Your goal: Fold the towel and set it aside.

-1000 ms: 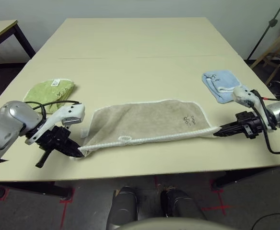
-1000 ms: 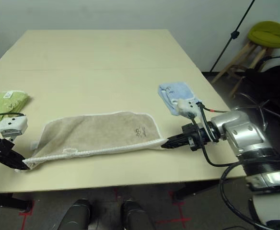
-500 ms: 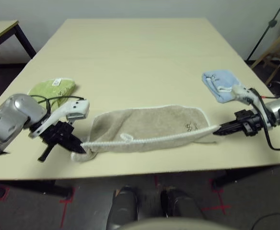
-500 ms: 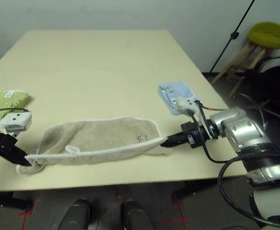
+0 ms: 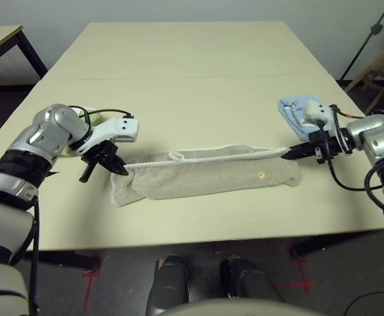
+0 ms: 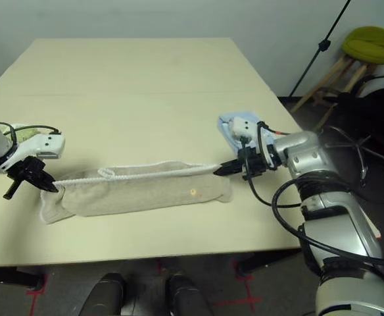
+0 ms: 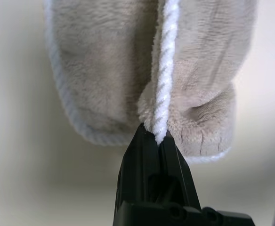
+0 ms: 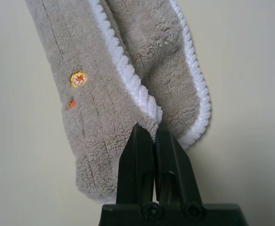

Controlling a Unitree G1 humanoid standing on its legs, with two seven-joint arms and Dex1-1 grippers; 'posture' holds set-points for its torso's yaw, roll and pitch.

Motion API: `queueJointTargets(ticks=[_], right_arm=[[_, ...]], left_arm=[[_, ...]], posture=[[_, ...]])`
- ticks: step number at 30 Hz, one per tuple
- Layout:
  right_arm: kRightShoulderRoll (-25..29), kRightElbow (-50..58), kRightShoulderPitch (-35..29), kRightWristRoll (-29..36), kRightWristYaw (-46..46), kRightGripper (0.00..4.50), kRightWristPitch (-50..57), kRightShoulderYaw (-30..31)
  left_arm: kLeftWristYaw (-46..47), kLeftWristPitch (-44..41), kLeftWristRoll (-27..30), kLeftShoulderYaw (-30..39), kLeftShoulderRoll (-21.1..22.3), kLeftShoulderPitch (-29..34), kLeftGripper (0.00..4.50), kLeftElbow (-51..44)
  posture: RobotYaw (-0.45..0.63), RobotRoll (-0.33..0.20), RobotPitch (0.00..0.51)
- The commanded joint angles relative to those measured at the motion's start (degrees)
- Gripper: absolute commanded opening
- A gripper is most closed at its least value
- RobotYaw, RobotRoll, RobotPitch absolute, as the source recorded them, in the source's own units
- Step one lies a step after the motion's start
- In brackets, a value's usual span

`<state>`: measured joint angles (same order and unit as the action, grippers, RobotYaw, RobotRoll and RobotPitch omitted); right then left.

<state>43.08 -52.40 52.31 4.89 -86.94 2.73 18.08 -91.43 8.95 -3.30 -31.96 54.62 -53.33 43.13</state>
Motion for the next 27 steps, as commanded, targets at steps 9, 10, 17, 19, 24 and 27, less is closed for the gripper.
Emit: queueJointTargets(ticks=[9, 10, 17, 19, 24, 27], right_arm=[[-3.02, -6.21, 2.50, -4.24, 5.16, 0.00, -6.20, -3.93], [-3.31, -6.50, 2.58, -4.46, 5.66, 0.00, -6.59, -4.20], [-4.25, -10.76, 3.98, -6.94, 12.75, 1.77, -8.93, -5.55], [-4.14, -11.62, 4.65, -6.67, 13.91, 2.46, -9.46, -6.62], [-2.80, -10.73, 8.15, -2.52, 9.79, 4.40, -3.54, -11.61], [-1.64, -8.36, 9.72, -1.00, 8.04, 4.50, -0.31, -13.70]], left_arm=[[4.58, 5.92, -7.40, 5.05, -4.12, -4.05, 0.04, 9.84], [5.10, 6.46, -7.89, 5.26, -4.35, -4.21, 0.04, 10.34], [13.45, 6.30, -9.81, 8.68, -6.24, -5.95, 1.95, 13.44], [13.45, 4.64, -8.87, 10.44, -6.04, -6.27, 2.57, 13.07], [11.00, -2.56, -4.24, 16.81, -3.68, -6.37, 4.32, 7.59], [12.09, -12.19, 0.31, 22.40, -3.38, -6.73, 4.47, 2.42]], posture=[[0.15, 0.000, 0.136], [0.15, 0.000, 0.136], [0.16, 0.000, 0.139], [0.15, 0.000, 0.138], [0.16, 0.000, 0.138], [0.17, 0.000, 0.138]])
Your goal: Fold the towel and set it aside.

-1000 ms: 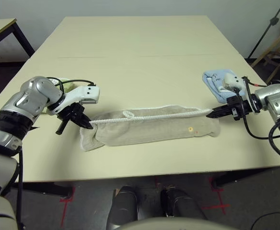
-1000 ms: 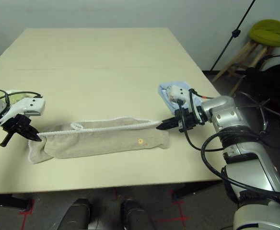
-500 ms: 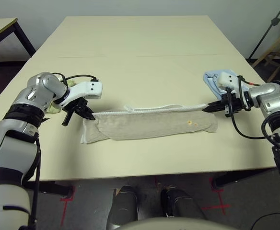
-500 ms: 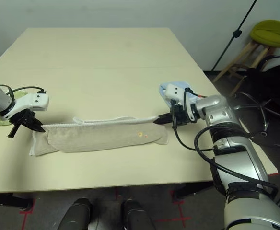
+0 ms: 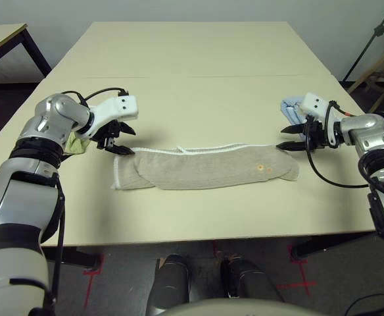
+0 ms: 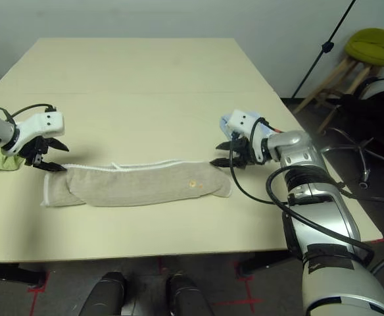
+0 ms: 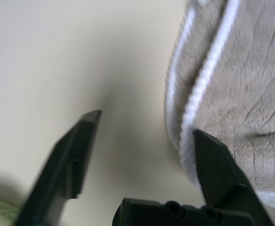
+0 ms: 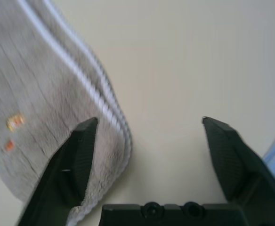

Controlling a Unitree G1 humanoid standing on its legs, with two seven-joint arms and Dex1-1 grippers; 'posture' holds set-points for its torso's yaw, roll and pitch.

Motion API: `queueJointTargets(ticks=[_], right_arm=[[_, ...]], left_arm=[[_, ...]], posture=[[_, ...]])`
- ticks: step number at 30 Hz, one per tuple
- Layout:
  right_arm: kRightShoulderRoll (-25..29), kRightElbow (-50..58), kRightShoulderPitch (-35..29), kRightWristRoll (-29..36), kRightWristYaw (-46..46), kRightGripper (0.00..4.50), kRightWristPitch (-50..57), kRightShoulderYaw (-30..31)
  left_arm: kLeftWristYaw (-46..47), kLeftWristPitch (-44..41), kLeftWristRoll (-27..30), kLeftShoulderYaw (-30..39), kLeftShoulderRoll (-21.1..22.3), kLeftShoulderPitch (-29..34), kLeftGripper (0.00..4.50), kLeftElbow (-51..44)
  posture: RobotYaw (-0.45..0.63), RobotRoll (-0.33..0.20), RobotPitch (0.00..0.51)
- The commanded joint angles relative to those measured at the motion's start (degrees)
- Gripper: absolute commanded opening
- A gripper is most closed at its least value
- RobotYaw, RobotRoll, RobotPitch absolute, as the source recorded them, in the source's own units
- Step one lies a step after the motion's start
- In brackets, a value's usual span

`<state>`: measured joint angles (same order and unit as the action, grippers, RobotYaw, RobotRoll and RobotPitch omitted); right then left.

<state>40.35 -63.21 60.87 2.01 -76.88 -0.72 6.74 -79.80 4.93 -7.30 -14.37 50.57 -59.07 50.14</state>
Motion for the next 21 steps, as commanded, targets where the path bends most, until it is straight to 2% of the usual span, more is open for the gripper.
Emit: queueJointTargets(ticks=[1, 5, 10, 14, 16, 21], right_arm=[[1.25, 3.90, 1.38, 2.65, -2.66, 4.50, 4.63, -3.09], [0.21, 17.84, -2.77, 6.64, -3.10, 4.50, 12.85, -4.92], [-2.66, 39.29, -14.07, 12.36, 2.47, 4.50, 25.09, -6.77], [-5.57, 52.61, -22.82, 16.62, 7.94, 3.48, 33.17, -7.80], [-5.99, 55.47, -26.46, 16.58, 9.59, 2.73, 33.32, -7.09], [-5.62, 56.43, -30.00, 16.59, 11.55, 0.92, 32.69, -6.61]], left_arm=[[0.34, -11.48, 5.87, 6.36, 0.83, -0.66, 4.47, -6.95], [3.55, -32.10, 14.32, 13.63, -0.28, 2.93, 4.47, -21.49], [10.24, -53.45, 24.28, 19.05, -3.54, 15.01, 4.47, -44.03], [19.81, -63.08, 29.50, 23.13, -10.21, 23.08, 3.52, -55.88], [23.18, -65.33, 31.04, 22.89, -12.92, 26.88, 2.84, -59.80], [26.24, -66.51, 33.63, 21.35, -13.68, 30.67, 1.21, -63.34]], posture=[[0.17, 0.000, 0.138], [0.17, 0.000, 0.139], [0.17, 0.000, 0.142], [0.17, 0.000, 0.150], [0.16, 0.000, 0.155], [0.16, 0.000, 0.156]])
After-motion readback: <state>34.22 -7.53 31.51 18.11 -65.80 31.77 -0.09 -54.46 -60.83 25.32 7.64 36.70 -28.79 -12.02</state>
